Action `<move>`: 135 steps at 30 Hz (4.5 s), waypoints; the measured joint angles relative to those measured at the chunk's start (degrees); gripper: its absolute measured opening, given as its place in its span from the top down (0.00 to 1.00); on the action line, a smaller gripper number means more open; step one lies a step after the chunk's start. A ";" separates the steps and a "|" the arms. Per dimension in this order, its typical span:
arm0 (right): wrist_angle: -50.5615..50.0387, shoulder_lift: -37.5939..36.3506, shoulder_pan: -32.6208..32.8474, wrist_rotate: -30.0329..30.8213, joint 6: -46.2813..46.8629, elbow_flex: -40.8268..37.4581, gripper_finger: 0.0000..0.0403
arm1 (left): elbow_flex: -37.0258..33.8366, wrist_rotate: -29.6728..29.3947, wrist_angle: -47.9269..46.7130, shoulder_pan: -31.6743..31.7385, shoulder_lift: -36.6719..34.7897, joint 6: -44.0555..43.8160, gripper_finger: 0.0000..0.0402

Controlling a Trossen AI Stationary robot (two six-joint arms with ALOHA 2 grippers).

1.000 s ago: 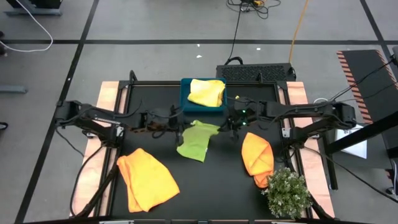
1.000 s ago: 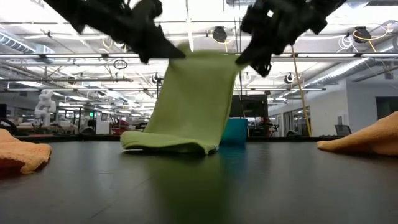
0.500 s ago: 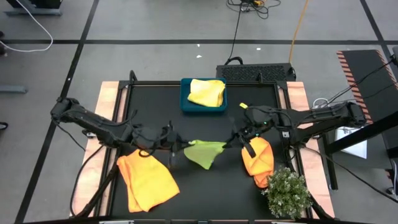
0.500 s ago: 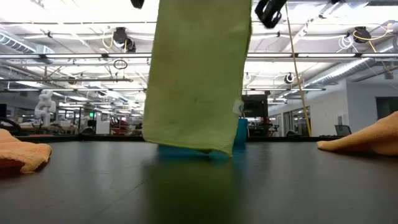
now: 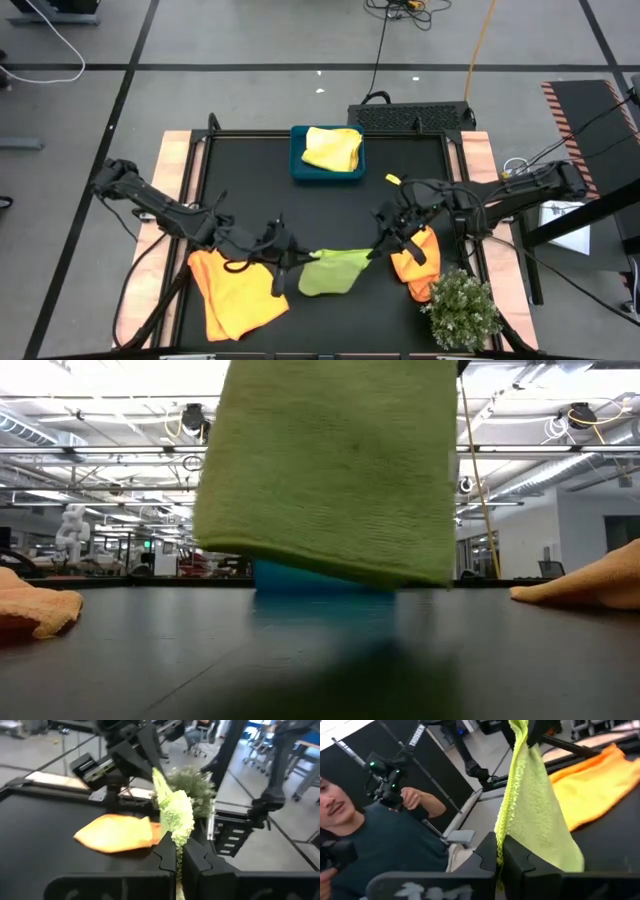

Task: Fold microfiber towels
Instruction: Fold the green microfiber towel, then put the folded green microfiber towel into the blue bin

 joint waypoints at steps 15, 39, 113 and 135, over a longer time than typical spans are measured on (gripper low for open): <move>-13.81 10.46 -14.86 4.39 -5.54 -1.28 1.00 | -13.58 3.36 -3.63 17.16 1.20 -0.86 0.99; -2.31 22.54 -16.30 16.83 -25.82 -1.64 1.00 | -33.55 6.84 21.23 28.28 1.26 27.93 0.99; 16.32 29.79 -8.12 23.39 -14.60 -8.70 0.56 | -42.02 9.80 15.79 17.96 -6.50 -4.35 0.59; 26.01 32.23 -17.21 17.58 -10.98 -14.40 0.46 | -39.66 37.41 27.17 41.27 11.28 -4.65 0.21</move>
